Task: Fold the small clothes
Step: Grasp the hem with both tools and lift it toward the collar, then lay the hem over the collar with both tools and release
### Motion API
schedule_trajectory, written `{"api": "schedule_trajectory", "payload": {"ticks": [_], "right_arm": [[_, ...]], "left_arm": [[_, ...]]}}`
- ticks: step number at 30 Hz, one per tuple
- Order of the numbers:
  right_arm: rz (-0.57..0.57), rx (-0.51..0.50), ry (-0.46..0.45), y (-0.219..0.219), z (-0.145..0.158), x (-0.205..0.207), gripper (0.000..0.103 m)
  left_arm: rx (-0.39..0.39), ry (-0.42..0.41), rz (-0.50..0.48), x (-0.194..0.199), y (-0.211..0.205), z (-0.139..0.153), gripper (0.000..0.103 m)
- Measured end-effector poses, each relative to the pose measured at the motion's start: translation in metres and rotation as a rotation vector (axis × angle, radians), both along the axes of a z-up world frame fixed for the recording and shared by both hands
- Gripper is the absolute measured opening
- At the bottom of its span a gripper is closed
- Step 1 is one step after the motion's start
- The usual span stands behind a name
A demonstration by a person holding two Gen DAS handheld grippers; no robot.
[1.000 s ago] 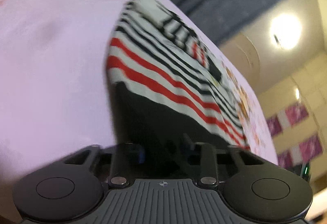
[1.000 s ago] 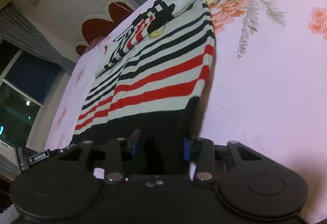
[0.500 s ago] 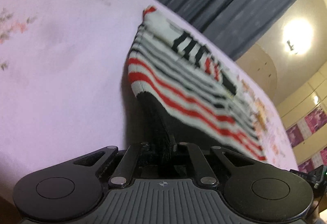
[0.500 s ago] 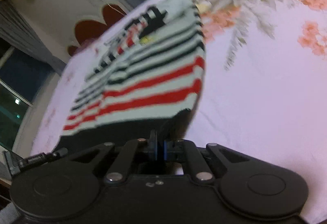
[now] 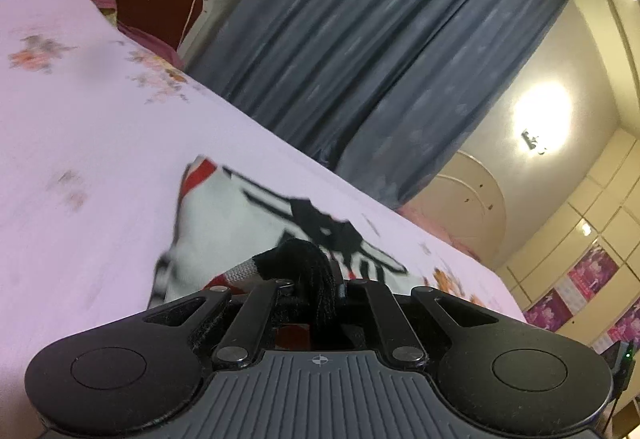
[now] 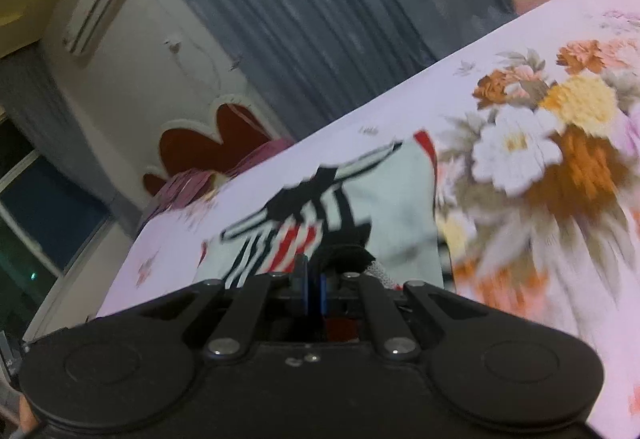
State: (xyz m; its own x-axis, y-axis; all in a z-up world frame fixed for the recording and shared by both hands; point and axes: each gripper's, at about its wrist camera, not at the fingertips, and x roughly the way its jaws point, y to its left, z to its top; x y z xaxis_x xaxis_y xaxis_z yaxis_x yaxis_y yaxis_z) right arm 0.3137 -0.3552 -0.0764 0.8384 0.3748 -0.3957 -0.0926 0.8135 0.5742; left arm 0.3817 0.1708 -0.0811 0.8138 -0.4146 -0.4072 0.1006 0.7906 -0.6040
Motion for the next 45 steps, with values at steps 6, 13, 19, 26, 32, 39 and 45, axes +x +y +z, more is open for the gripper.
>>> {"api": "schedule_trajectory", "payload": {"ticks": [6,13,19,26,32,39,45], "right_arm": [[-0.044,0.025,0.083,-0.007,-0.010,0.098,0.005],[-0.072,0.118,0.200,-0.015,-0.057,0.190,0.012],[-0.155,0.063,0.064,-0.017,-0.053,0.181,0.063],[-0.046,-0.149,0.012,0.007,-0.052,0.166,0.060],[0.027,-0.523,0.058,0.056,-0.054,0.197,0.060],[0.030,-0.713,-0.023,0.083,-0.055,0.203,0.010],[-0.088,-0.507,-0.016,0.047,-0.036,0.214,0.009]], "left_arm": [[0.036,0.101,-0.034,0.111,-0.002,-0.023,0.005],[0.093,0.163,-0.090,0.188,-0.016,-0.058,0.011],[0.238,-0.030,-0.103,0.180,-0.028,-0.046,0.083],[0.327,0.073,-0.163,0.203,-0.028,-0.061,0.076],[0.469,0.079,-0.200,0.210,-0.047,-0.067,0.035],[0.557,-0.025,-0.164,0.201,-0.055,-0.055,0.004],[0.493,-0.026,-0.088,0.213,-0.044,-0.056,0.004]]}}
